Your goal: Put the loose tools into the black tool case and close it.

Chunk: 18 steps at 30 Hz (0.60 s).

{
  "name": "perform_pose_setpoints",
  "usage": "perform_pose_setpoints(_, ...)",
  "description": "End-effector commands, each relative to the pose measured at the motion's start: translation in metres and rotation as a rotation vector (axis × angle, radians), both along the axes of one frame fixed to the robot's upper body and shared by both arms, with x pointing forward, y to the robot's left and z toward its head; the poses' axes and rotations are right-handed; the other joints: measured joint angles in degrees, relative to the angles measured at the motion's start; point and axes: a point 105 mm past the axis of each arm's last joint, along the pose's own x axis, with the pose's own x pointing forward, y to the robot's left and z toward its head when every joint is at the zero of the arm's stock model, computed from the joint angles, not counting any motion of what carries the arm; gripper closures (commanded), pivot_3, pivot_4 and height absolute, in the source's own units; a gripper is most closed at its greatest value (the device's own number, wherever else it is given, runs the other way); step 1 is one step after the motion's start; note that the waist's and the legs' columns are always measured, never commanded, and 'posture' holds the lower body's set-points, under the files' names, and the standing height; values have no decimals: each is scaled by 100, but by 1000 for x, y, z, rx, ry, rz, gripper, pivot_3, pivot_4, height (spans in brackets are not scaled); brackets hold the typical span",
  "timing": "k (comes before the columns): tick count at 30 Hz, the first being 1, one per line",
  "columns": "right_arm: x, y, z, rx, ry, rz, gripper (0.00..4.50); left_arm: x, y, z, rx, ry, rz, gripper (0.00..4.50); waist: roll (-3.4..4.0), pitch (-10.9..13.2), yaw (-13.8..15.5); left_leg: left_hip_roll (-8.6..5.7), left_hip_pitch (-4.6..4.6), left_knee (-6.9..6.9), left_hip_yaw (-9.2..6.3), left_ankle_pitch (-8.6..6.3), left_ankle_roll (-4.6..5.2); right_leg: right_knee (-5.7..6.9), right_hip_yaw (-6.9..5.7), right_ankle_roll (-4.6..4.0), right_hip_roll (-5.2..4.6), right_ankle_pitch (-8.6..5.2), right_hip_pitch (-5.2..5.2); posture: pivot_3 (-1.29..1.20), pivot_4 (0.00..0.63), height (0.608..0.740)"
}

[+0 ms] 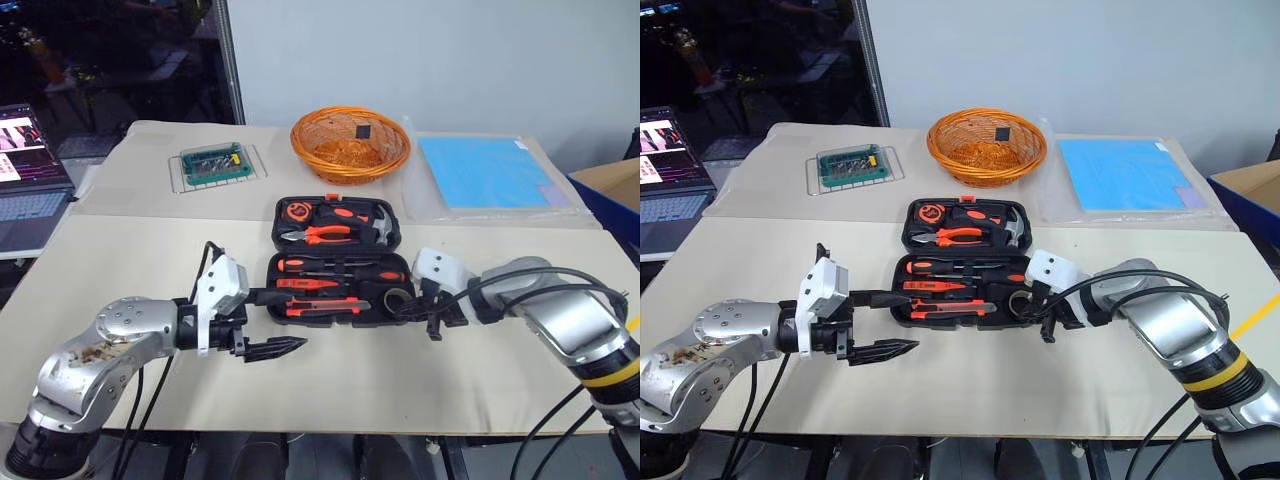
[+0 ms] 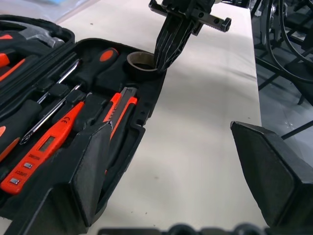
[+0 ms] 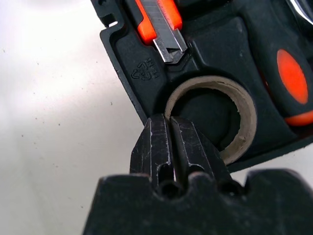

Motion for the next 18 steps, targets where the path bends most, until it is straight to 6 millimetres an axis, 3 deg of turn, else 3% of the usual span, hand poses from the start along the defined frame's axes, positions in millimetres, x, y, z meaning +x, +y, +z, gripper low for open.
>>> perform_pose_setpoints(1, 0, 0, -4, 2, 22, 22, 3771, 4, -4, 9, -21, -49, 1, 349, 0, 0, 5, -1, 0, 1, 0, 0, 0, 0, 0, 0, -1, 1, 1, 0, 150, 740)
perform_pose_setpoints(3, 1, 2, 0, 21, 16, 27, 3290, 6, -4, 8, -21, -50, 9, 349, 0, 0, 6, -3, 0, 1, 0, 0, 0, -2, 0, 2, -2, 4, 4, 0, 150, 740)
perform_pose_setpoints(5, -1, 5, 19, 105, -19, 17, 2604, 12, -2, 8, -44, -37, 52, 349, 0, 0, 5, -2, 0, 0, 0, 0, 0, -2, 0, 5, -1, 14, 3, 0, 150, 740)
perform_pose_setpoints(9, 0, 7, 51, 259, -119, -17, 2604, 36, 4, 9, -110, -21, 213, 349, -1, 1, 4, -2, -5, -4, -5, -1, 1, 2, 0, 10, 2, 14, 0, 0, 150, 740)
perform_pose_setpoints(13, 43, -11, 74, 384, -304, -314, 2604, 77, 13, 13, -215, 35, 478, 349, -8, 4, -8, -2, 2, 7, -11, 3, 0, 5, -1, 27, 7, 20, 12, 0, 150, 740)
perform_pose_setpoints(15, 60, -17, 79, 450, -304, -472, 2604, 98, 19, 12, -218, 56, 617, 349, -9, 5, -15, -1, 4, 7, -11, 19, 1, -1, -1, 56, 8, 27, 15, 0, 150, 740)
perform_pose_setpoints(18, 78, -23, 76, 395, -288, -580, 2604, 123, 26, 9, -206, 121, 776, 349, -9, 5, -16, -4, 11, 8, -10, 27, 1, 5, 0, 48, 8, 41, 22, 0, 150, 740)
